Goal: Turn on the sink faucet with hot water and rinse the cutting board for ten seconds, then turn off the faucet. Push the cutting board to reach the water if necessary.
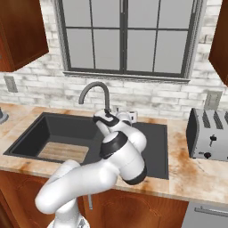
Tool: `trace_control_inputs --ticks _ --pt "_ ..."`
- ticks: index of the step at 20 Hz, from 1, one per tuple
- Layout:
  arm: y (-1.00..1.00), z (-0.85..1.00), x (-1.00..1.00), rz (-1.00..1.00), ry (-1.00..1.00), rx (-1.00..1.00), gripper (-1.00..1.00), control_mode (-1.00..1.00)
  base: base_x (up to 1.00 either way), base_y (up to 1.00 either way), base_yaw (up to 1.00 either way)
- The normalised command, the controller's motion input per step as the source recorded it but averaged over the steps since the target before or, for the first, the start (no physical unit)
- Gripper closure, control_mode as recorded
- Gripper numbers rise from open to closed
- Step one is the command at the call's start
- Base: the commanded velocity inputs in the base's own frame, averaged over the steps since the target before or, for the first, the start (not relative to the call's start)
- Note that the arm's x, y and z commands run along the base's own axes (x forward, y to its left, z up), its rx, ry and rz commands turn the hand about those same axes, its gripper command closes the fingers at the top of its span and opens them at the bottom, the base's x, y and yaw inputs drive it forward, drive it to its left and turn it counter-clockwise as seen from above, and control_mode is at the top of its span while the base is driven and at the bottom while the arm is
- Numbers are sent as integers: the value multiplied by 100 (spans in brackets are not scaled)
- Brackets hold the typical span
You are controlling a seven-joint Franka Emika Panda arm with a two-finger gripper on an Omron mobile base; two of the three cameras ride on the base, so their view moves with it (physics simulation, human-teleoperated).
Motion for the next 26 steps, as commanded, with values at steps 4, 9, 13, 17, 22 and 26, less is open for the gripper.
trace_control_inputs --ticks 4,9,13,17,22,26 --pt "14 -7 11 0 0 0 -100 -100 0 0 0" --pt "13 -2 14 0 0 0 -100 -100 0 0 0" --pt "2 0 9 0 0 0 -100 -100 0 0 0" --pt "0 0 1 0 0 0 -100 -100 0 0 0" --pt "0 0 3 0 0 0 -100 -100 0 0 0" --pt "0 0 10 0 0 0 -100 -100 0 0 0"
